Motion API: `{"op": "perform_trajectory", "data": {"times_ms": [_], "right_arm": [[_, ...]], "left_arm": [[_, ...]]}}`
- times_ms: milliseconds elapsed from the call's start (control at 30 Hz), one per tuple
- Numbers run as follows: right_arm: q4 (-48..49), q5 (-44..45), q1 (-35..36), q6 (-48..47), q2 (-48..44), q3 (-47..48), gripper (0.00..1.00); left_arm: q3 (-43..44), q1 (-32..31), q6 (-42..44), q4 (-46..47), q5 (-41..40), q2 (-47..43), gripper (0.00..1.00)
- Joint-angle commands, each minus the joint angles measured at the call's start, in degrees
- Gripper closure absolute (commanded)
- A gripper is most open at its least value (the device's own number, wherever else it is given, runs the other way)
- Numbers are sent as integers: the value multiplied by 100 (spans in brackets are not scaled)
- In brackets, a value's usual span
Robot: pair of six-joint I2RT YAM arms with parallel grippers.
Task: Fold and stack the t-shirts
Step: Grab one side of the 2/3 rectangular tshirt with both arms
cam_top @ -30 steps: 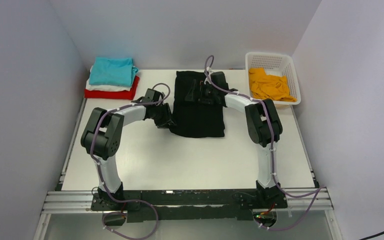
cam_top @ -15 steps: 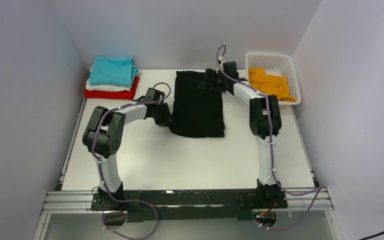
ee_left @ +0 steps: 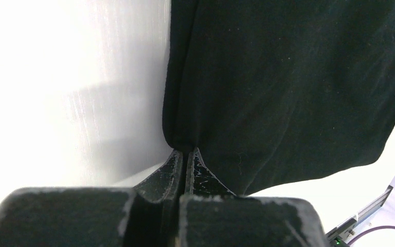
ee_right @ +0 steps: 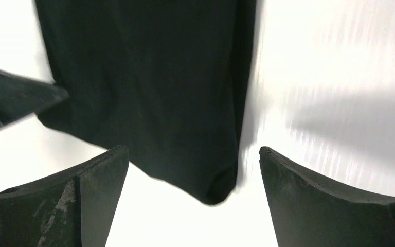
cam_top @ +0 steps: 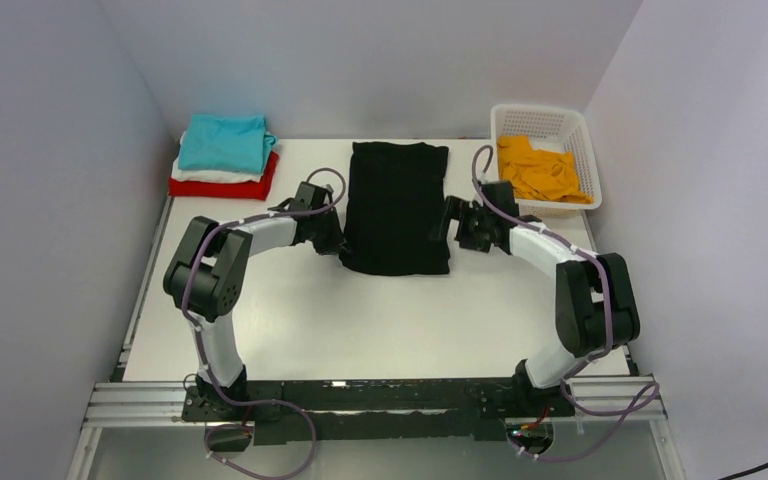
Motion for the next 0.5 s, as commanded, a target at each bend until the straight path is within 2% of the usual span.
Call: {"op": "perform_trajectory", "data": {"times_ms": [0,200,333,467], "right_arm": [[538,-548,5,312,-348,-804,0],[1636,-772,10,1115,-87,-1383,8],[1715,-682,12,1249,219,-1414,20],[1296,-559,11,1086,230,-1447,35]], "left_arm": [[-608,-59,63,-215,-624,-87,100],[-709,-109,-13,-95,-547,-102,100],[-713,-120,2,-267,-680,-119,100],[-761,-129,-8,-313,-756,-186,100]]}}
